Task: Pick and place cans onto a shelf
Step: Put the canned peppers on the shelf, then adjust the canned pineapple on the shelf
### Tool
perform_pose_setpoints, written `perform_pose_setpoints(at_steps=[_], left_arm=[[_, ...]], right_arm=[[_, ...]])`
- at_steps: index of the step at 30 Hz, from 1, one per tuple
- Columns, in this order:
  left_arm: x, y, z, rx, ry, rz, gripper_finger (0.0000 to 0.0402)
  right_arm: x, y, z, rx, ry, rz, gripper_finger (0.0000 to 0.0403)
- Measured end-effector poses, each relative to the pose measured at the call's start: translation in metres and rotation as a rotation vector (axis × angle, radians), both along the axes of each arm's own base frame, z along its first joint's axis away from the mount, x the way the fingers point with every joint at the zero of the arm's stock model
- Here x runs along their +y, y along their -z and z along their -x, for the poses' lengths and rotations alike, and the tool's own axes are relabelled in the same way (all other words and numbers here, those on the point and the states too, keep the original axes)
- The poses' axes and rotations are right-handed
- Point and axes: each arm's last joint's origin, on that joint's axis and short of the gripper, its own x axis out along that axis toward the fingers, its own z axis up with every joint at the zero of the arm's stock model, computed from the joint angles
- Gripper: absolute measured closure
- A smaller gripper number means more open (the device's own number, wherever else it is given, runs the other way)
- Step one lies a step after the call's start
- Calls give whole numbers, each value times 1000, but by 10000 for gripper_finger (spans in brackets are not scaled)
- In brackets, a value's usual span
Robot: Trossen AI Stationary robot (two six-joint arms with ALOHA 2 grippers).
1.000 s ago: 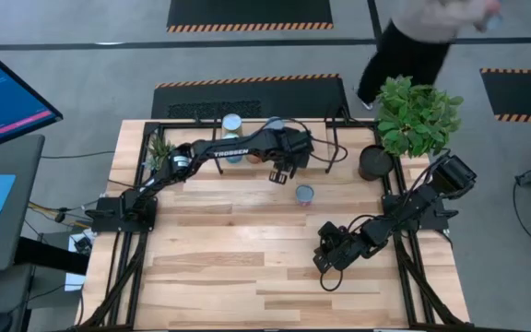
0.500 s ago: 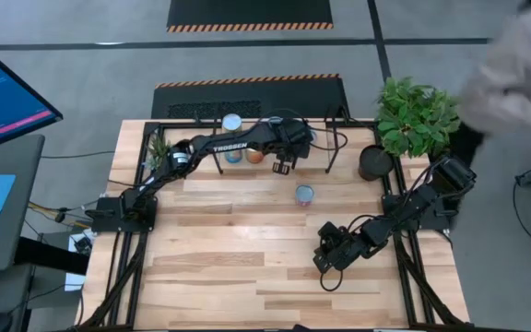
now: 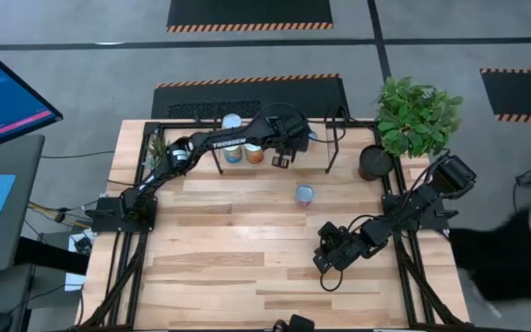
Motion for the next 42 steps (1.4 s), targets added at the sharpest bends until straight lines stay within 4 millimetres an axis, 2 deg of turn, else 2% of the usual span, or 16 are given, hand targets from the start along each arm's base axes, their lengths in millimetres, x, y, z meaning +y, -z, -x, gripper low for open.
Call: perform_pose_setpoints(at_steps=[8,13,16,18,22,24,30,34,42], left_arm=[[1,-1,-2,-21,0,-8,290],[-15,-10,-4,-42,0,-6,290],[-28,-26,-10,-108,73,47,290],[-36,-28,-12,-116,159,85,290],[-42,-17,-15,-76,256,125,293],[-41,-16,-17,-77,276,105,307],[-37,-1,-20,-26,326,71,392],[-34,11,-24,-3,323,36,399],[-26,10,-29,-64,324,-8,401]], right_arm=[[0,0,0,0,1,0,379],[0,0,0,-1,0,0,378],[0,0,0,0,0,1,375],[0,0,0,0,1,0,374],[0,0,0,0,5,-3,378],[0,0,0,0,13,-8,379],[0,0,0,0,16,-10,375],[0,0,0,0,15,-10,375],[0,0,0,0,16,-10,378]])
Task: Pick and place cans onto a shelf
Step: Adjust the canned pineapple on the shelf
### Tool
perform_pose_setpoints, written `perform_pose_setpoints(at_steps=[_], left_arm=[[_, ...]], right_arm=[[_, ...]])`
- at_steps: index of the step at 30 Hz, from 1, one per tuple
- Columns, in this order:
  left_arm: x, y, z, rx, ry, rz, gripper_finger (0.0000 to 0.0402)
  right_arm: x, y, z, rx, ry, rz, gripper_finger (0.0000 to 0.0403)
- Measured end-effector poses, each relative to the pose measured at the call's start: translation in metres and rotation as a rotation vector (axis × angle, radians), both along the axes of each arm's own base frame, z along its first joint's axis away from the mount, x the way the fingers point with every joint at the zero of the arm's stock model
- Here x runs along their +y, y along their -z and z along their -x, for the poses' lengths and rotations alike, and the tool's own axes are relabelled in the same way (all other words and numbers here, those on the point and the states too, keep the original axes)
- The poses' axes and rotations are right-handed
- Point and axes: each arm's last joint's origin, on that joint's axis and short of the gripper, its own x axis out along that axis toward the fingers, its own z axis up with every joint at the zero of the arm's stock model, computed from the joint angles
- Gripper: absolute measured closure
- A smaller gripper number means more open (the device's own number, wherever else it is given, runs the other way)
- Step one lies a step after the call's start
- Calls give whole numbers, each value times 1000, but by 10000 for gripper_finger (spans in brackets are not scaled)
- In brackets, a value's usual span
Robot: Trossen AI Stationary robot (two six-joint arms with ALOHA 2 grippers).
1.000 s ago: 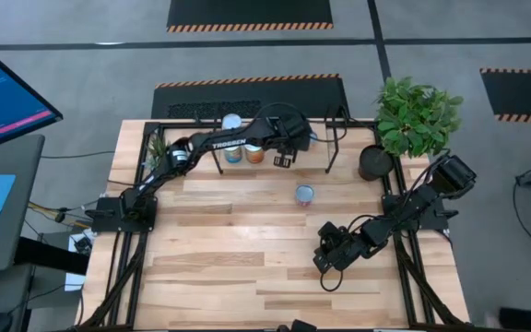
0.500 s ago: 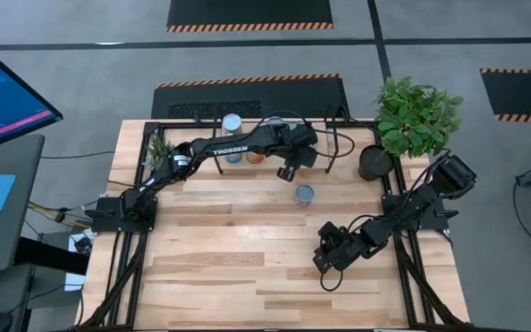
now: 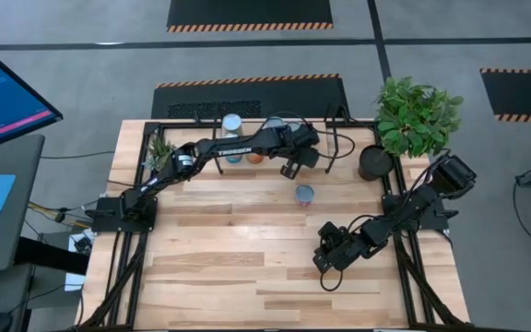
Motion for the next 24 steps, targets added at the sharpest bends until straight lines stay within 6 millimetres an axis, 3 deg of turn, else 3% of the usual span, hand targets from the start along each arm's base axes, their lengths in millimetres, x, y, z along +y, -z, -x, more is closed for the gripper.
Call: perform_pose_setpoints(at_steps=[12,24], left_arm=[[22,8,8,16,-68,-17,401],[24,7,7,5,-17,-11,401]], right_arm=[[0,0,0,0,0,0,379],[0,0,0,0,0,0,378]])
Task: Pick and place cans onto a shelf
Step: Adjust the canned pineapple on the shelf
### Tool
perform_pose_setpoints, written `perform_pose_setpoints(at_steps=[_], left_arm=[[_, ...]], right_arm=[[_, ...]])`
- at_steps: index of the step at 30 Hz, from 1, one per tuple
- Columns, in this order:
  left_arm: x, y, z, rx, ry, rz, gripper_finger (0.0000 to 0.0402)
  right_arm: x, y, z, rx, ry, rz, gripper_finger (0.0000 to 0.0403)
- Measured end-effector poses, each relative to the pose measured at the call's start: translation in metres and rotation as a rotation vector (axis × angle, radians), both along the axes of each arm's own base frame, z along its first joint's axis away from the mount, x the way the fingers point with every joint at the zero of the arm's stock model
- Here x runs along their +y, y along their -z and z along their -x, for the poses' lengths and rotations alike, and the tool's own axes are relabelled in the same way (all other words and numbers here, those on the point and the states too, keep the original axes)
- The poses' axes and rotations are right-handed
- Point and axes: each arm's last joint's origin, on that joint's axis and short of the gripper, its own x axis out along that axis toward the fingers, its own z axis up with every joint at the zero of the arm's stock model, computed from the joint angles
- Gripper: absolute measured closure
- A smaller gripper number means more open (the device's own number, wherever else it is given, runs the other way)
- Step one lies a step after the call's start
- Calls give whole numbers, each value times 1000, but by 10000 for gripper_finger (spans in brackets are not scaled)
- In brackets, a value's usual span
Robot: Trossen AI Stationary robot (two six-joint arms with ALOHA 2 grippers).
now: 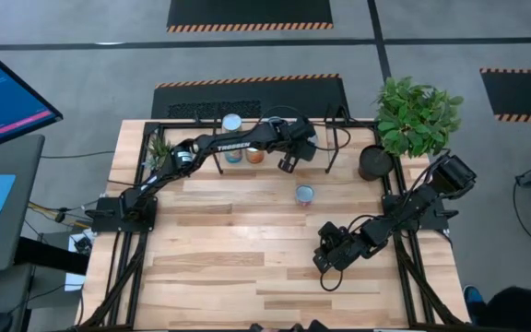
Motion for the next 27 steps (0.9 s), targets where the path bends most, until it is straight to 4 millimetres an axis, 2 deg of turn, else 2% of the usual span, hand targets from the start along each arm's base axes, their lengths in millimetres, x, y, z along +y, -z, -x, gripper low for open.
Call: perform_pose_setpoints(at_steps=[10,16,20,27], left_arm=[[5,0,1,-5,-6,0,401],[4,32,-5,53,-4,12,401],[-4,33,-9,66,3,-37,401],[-3,16,-15,-5,9,-54,401]], right_arm=[[0,0,0,0,6,-5,375],[0,0,0,1,7,-7,378],[1,0,0,0,20,-19,379],[1,0,1,1,22,-22,374]])
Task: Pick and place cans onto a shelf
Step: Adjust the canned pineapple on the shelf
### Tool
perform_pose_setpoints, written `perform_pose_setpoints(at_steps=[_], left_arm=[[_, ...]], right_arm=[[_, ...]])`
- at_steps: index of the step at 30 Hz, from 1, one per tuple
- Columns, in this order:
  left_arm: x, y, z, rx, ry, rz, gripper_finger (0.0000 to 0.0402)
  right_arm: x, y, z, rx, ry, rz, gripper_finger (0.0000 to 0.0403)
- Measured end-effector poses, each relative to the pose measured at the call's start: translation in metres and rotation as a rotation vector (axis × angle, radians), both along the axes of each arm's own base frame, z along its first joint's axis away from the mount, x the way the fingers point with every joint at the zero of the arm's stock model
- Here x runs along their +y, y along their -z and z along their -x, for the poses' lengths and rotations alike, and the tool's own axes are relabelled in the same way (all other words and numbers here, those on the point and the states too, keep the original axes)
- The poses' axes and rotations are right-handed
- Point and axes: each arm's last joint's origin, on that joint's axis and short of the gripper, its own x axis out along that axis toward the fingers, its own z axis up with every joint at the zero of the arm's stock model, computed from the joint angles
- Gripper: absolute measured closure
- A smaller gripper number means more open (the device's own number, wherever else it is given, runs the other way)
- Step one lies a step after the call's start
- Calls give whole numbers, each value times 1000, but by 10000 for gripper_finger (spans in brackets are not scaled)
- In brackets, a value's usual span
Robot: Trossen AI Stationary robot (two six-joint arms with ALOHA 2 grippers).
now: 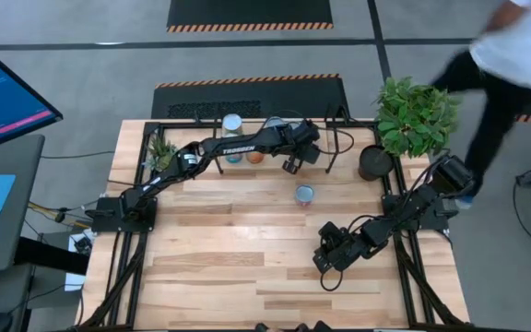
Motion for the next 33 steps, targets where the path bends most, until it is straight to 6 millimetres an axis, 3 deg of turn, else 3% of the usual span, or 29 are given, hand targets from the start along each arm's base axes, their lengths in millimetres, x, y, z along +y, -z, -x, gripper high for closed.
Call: perform_pose_setpoints(at_steps=[8,33], left_arm=[[5,3,5,43,-14,11,401],[15,-2,-3,-86,-70,-41,401]], right_arm=[[0,0,0,0,0,0,379],[0,0,0,1,-7,3,377]])
